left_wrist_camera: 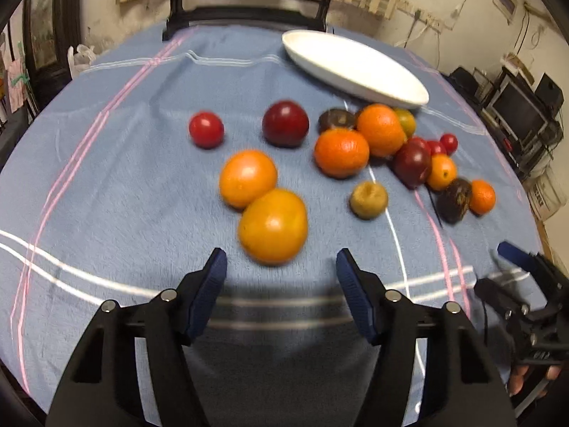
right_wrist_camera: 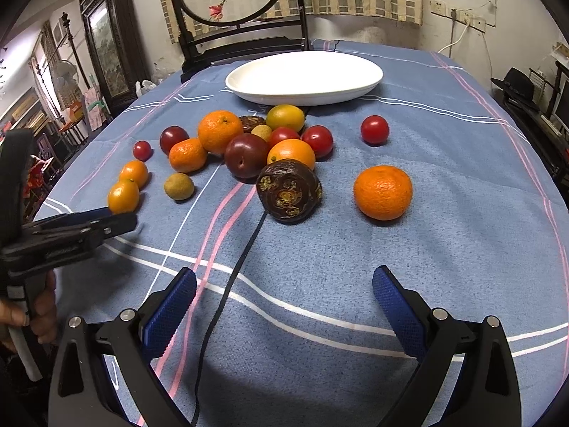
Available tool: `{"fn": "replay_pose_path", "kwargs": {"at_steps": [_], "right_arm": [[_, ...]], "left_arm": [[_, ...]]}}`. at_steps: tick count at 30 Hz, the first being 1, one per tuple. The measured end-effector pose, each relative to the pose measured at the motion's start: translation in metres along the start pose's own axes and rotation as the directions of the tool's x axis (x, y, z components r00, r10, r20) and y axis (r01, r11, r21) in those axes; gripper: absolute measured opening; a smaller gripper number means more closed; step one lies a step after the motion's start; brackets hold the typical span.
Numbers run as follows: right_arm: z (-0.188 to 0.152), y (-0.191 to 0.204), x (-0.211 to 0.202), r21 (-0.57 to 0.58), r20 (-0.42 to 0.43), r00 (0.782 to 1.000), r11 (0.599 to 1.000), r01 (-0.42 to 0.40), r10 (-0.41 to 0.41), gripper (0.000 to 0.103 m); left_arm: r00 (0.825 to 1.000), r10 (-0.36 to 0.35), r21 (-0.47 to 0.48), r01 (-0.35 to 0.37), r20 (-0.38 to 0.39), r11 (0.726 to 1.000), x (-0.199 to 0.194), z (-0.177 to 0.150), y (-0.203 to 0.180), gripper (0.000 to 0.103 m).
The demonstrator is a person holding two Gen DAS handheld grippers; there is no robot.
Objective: Organize fruits
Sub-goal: 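Grasp the large orange tomato with the left tool while the right tool grasps a mandarin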
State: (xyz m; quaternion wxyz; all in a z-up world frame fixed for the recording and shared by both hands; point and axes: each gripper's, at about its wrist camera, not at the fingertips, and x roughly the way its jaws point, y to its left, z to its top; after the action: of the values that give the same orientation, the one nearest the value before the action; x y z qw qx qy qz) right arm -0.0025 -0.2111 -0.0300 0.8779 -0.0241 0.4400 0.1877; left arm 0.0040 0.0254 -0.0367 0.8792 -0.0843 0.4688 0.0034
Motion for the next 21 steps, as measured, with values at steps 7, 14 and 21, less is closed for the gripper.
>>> {"fn": "replay_pose_path", "kwargs": {"at_steps": [7,14,21], "right_arm": [[0.000,-0.009,0.000,0.017,-0.006,1.000,1.000,0.005,-0.005,0.099],[0.009,-0.028,-0.007,0.021,0.031,0.995,0.996,0.090,-0.091,0.099],[0.027,-0.055,0.008,0.008,0.013,0.983,0.983,0.183,-0.183,0.099]], "left_arm": [[0.999,0.030,0.029,-0.030,0.012,0.999,0.009,0.014,-0.008,0.038],[0.998,-0.032,0.047,0.030,0.059,0.998,-0.010,0.013,-0.010,0.038],[0.994,-0.067,0.068,0.061,0.084,0.996,-0.018,0.015,-0.012,0.038]]}}
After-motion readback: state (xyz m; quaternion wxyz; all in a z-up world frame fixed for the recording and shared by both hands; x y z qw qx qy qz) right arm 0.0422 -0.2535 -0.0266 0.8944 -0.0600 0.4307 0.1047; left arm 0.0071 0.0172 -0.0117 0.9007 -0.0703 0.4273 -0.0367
